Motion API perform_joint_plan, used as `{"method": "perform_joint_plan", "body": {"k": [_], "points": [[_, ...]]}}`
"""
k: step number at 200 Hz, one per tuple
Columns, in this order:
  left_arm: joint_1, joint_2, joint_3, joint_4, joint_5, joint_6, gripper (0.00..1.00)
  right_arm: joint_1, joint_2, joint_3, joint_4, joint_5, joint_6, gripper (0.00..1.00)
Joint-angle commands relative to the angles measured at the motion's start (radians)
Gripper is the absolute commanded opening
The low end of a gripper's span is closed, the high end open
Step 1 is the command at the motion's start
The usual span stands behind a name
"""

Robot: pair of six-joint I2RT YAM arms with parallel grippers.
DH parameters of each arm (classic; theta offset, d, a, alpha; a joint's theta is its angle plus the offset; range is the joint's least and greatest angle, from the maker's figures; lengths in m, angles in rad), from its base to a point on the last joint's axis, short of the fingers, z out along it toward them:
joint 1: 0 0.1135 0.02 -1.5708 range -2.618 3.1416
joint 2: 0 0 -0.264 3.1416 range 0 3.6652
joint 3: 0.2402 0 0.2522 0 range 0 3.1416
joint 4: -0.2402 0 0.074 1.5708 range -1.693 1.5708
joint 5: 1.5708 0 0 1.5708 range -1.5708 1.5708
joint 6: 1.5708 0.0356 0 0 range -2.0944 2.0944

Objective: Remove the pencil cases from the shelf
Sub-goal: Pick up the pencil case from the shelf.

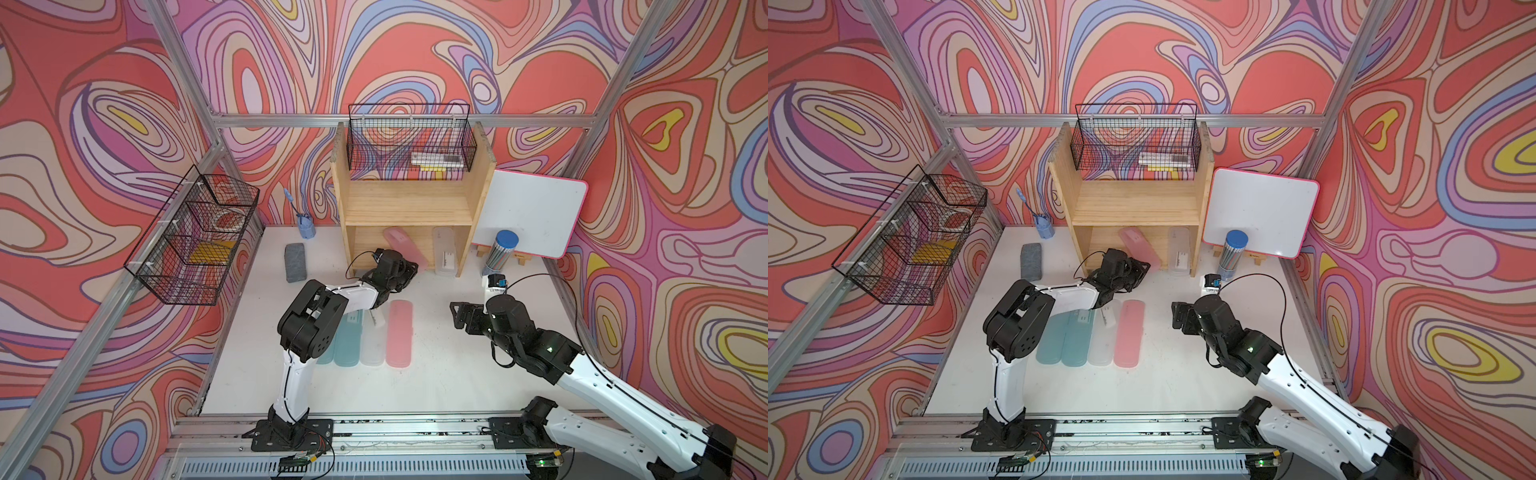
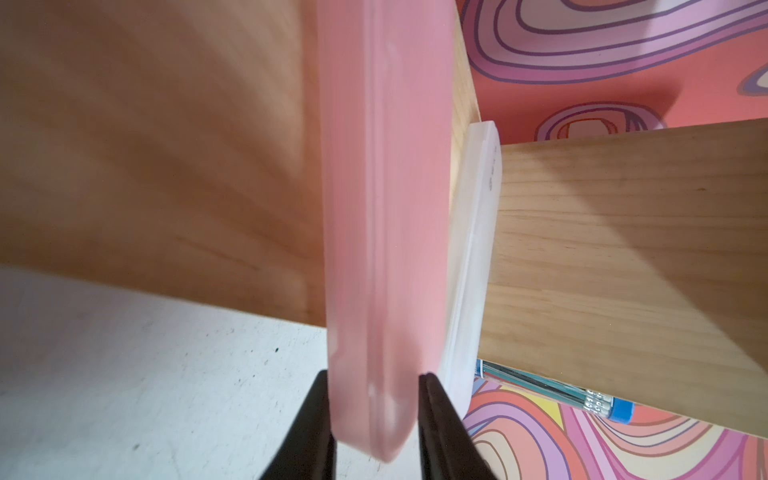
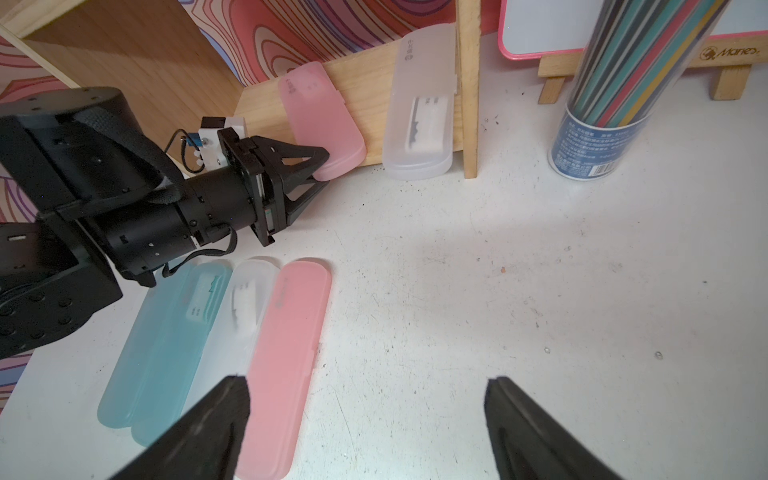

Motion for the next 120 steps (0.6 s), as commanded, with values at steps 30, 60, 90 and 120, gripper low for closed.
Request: {"method": "perform_joint_plan", "body": {"k": [30,60,90,120], "points": [[-0.002,-0.049,-0.048,-0.018,-0.002,0.011,0.23,-0.001,-0.005,0.01,-0.003,0.001,0.008,0.91],[-0.002,-0.079,-0.076,-0.012,0.0,0.013,0.2,-0.001,-0.003,0.007,0.001,-0.004,0.018,0.91],[-0.002,-0.115,-0.096,0.0,0.015,0.023,0.19,-0.001,0.001,0.009,0.005,-0.007,0.034,0.91],[0.004,-0.181,-0.13,-0.015,0.051,0.054,0.17,-0.003,0.029,0.021,0.008,-0.046,0.057,0.91]]}}
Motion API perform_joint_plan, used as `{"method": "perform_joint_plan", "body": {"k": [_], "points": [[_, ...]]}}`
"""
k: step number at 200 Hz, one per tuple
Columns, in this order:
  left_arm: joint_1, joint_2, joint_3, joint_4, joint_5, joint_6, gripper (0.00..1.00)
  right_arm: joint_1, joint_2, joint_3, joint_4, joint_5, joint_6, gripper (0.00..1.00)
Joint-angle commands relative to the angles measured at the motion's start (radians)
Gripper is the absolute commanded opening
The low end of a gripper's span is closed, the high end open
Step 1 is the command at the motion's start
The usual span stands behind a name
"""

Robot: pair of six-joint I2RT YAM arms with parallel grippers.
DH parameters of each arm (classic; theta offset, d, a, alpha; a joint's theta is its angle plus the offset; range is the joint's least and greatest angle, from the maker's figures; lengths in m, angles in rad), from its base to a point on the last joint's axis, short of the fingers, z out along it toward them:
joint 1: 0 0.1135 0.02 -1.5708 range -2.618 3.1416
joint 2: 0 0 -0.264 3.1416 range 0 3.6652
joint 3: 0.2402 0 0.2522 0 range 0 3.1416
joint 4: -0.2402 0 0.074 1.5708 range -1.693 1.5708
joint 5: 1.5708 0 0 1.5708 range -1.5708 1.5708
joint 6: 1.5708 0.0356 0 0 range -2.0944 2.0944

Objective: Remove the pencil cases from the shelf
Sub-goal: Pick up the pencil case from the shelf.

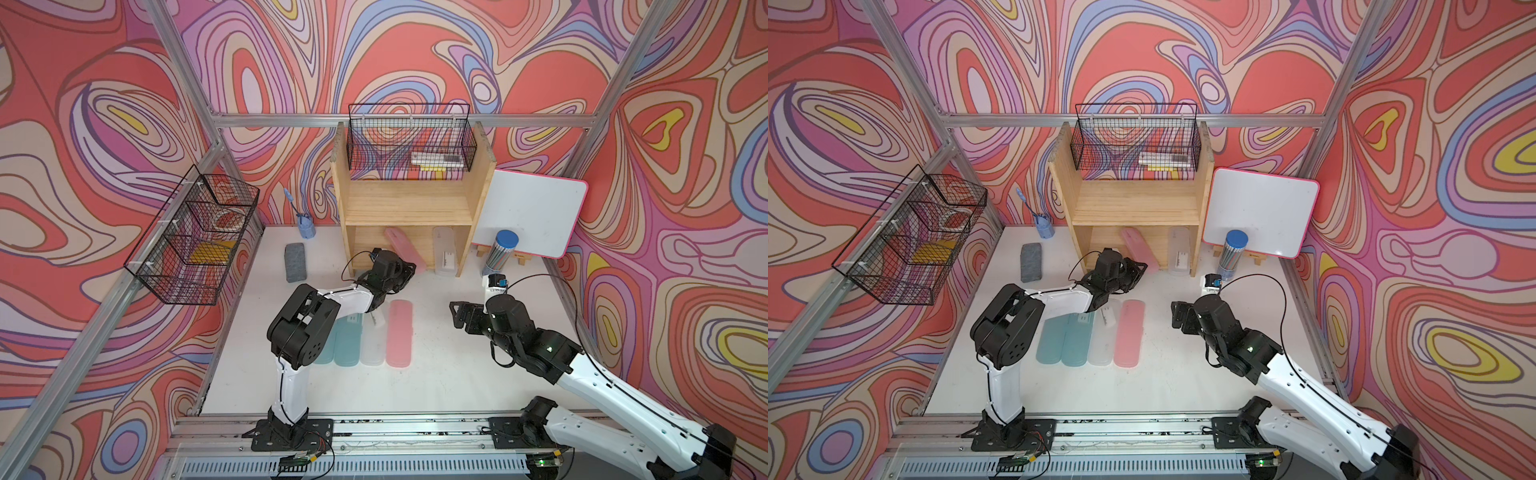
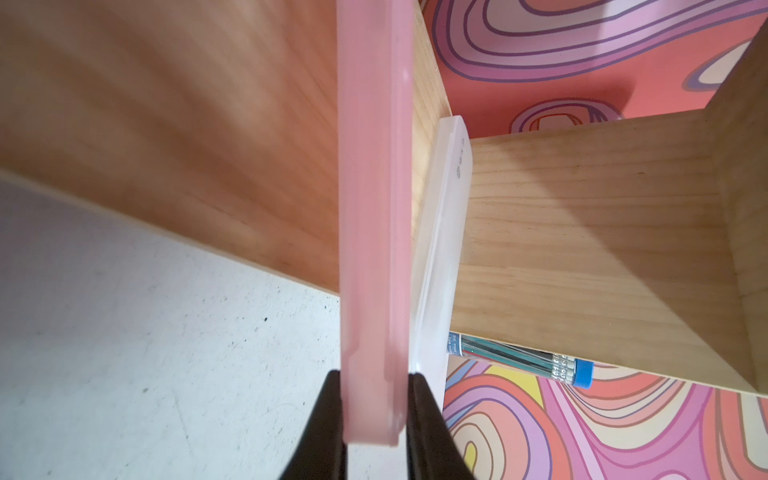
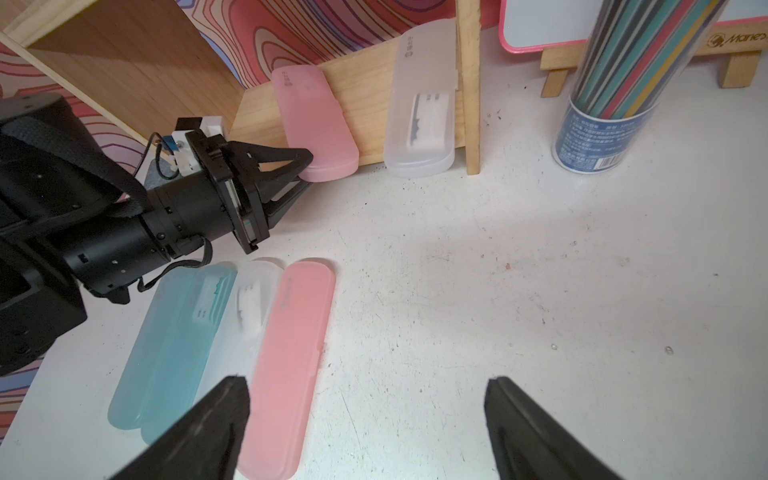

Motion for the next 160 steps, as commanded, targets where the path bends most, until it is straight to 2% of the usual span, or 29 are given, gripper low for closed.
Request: {"method": "perform_joint_plan", "body": {"k": [1,56,117,160], "points": [[0.006,-0.077,-0.037,-0.034,0.036,0.044,0.17,-0.004,0.024,0.022,0.005,-0.036,0.029,0.91],[0.05,-0.263,-0.207,-0.034,0.138,0.071,0.13,-0.054,0.147,0.057,0.079,-0.223,0.097,0.92],[0.114,-0.471,-0.363,-0.052,0.301,0.131,0.1,-0.157,0.283,0.128,0.222,-0.535,0.164,0.92],[0.139,-0.628,-0.433,-0.065,0.446,0.173,0.07,-0.227,0.374,0.124,0.422,-0.785,0.323,0.9]]}}
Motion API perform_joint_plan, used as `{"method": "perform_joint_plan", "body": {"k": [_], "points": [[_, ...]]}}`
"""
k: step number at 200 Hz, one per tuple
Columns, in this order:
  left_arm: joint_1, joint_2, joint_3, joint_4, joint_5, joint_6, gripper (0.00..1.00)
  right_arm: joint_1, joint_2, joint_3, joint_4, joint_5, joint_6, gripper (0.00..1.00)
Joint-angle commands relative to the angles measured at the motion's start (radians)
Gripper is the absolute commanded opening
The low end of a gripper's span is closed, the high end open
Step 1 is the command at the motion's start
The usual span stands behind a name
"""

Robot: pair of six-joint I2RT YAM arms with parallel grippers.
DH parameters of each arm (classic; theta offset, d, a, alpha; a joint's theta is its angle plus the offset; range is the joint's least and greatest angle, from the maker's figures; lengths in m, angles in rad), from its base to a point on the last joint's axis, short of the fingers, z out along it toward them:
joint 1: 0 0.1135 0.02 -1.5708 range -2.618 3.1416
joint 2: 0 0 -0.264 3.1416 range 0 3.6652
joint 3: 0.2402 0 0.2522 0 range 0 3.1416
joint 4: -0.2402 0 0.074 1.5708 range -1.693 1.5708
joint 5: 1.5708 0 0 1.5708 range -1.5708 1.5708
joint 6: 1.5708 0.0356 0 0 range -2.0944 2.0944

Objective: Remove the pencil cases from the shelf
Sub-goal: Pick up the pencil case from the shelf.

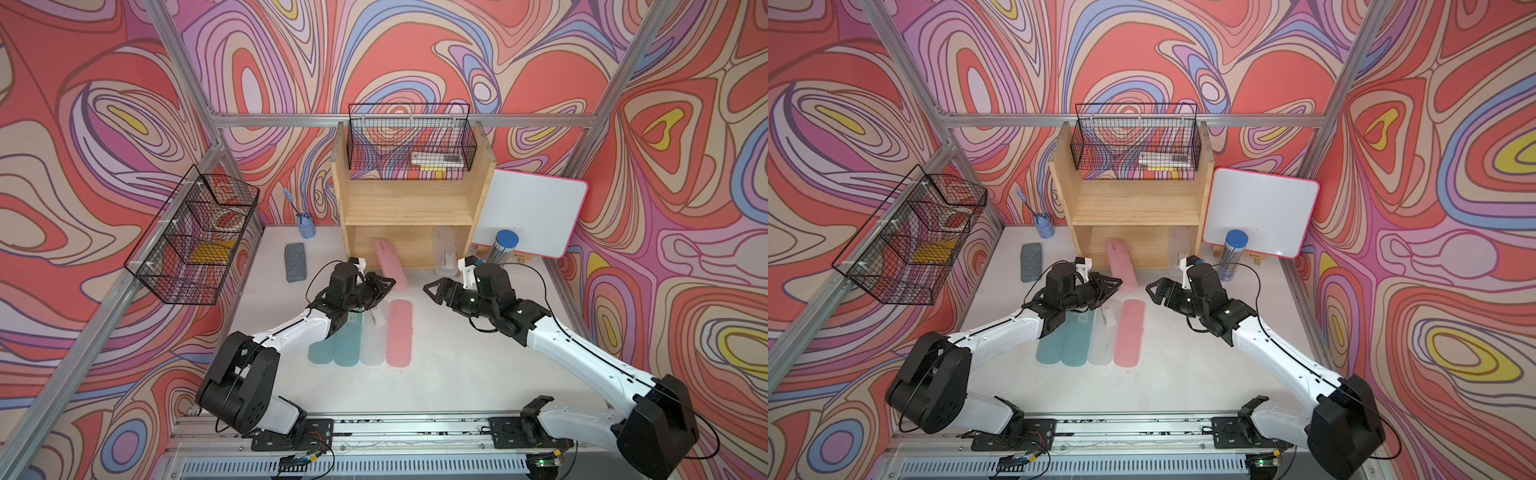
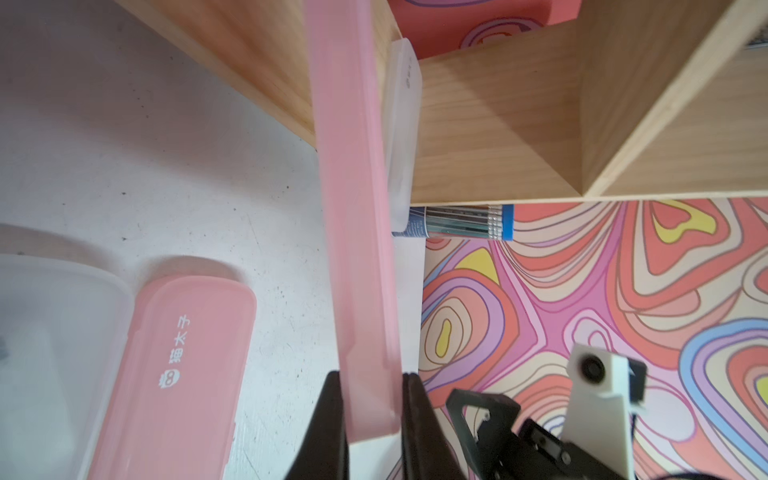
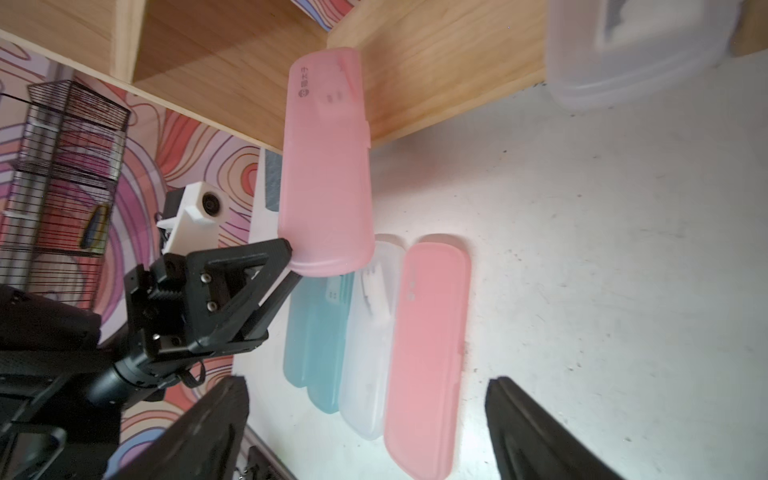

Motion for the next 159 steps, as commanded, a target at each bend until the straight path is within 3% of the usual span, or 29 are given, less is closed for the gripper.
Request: {"method": "perform_joint_plan", "body": {"k": [1,67,159], "points": [[0.008,-0.094,-0.026,0.015,0.123,0.054,0.07,-0.029,0.038,0.004,0.151,-0.188,0.108,0.9],[0.011,-0.281,-0.157,0.107,0.257,-0.015,0.04,-0.039,0.148,0.035,0.322,-0.352,0.242,0.83],[0.011,-0.443,-0.275,0.235,0.381,-0.102,0.0,-0.041,0.152,0.026,0.424,-0.398,0.318,0.77]]}}
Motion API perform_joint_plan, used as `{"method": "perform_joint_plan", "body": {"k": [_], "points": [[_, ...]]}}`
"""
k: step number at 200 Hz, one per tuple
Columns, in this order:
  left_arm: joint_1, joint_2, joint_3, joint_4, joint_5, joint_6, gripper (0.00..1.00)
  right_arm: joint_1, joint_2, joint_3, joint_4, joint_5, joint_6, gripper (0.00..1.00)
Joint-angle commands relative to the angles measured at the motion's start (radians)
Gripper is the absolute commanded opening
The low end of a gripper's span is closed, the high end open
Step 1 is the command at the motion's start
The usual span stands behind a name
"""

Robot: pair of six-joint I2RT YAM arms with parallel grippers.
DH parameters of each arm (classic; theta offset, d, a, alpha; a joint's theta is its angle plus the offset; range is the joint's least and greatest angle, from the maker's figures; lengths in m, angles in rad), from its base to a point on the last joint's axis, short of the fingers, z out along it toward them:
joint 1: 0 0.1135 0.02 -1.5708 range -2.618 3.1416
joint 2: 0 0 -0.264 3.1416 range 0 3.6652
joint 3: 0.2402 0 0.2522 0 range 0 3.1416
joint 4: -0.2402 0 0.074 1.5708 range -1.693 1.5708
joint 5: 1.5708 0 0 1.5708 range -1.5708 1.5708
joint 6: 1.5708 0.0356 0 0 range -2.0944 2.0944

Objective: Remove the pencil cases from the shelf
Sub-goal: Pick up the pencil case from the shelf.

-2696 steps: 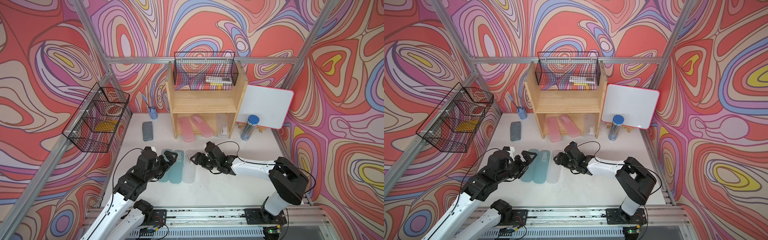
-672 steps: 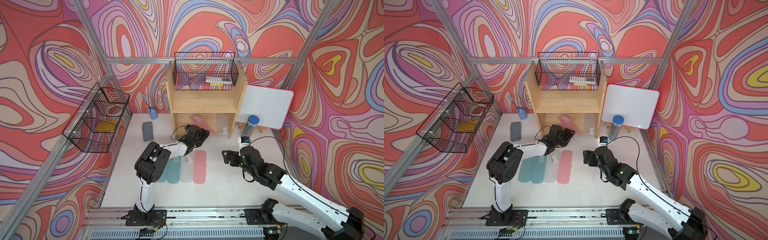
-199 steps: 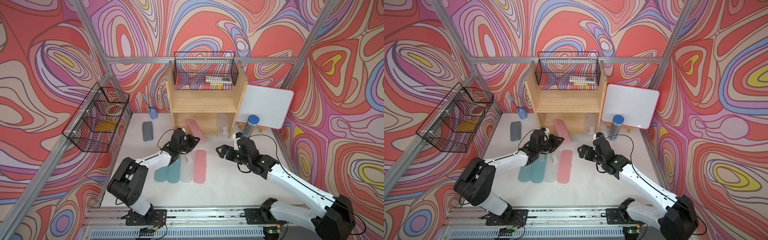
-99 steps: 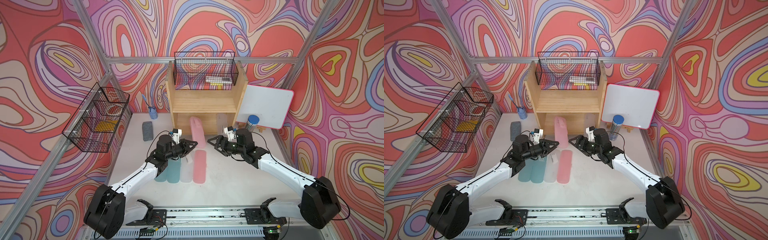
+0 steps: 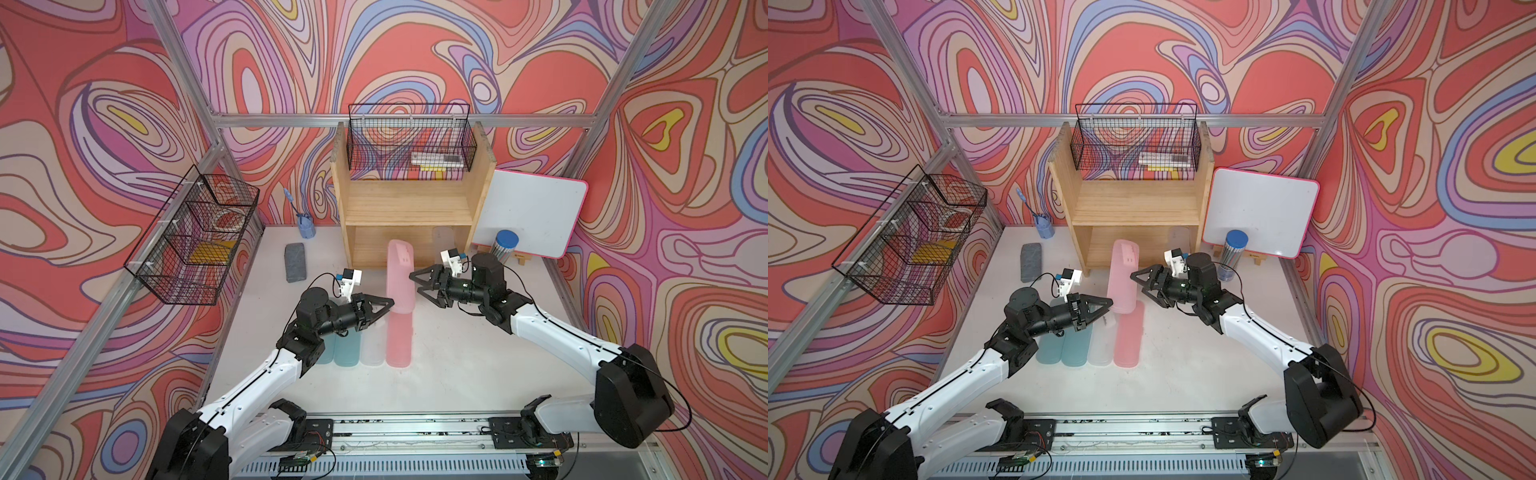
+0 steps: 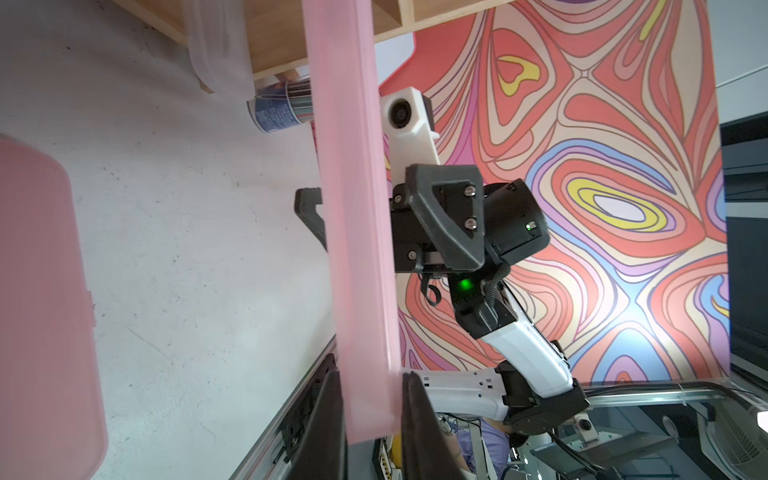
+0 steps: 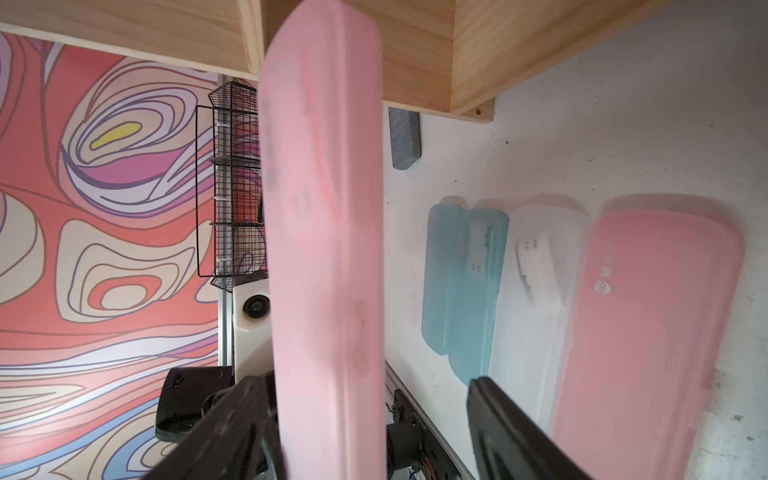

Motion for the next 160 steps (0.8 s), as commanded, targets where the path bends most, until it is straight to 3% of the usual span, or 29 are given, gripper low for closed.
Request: {"method": "perform_joint_plan", "body": {"k": [1,32,66,123,155,160], "points": [[0.005,-0.025,-0.033,0.107,0.068,-0.027,0.0,-0.006,0.001,0.014,0.063,-0.031,0.018,0.77],[0.005,-0.023,-0.043,0.172,0.107,-0.064,0.0,-0.007,0.017,0.014,0.159,-0.069,0.063,0.7],[0.005,-0.023,-0.05,0.204,0.118,-0.077,0.0,-0.007,0.038,-0.007,0.28,-0.091,0.143,0.45],[0.004,-0.002,-0.053,0.27,0.137,-0.106,0.0,-0.007,0.051,-0.01,0.309,-0.103,0.159,0.44],[0.003,0.009,-0.05,0.27,0.127,-0.105,0.0,-0.007,0.057,-0.017,0.345,-0.102,0.177,0.31],[0.003,0.01,-0.05,0.265,0.125,-0.104,0.04,-0.007,0.057,-0.018,0.349,-0.103,0.181,0.3]]}}
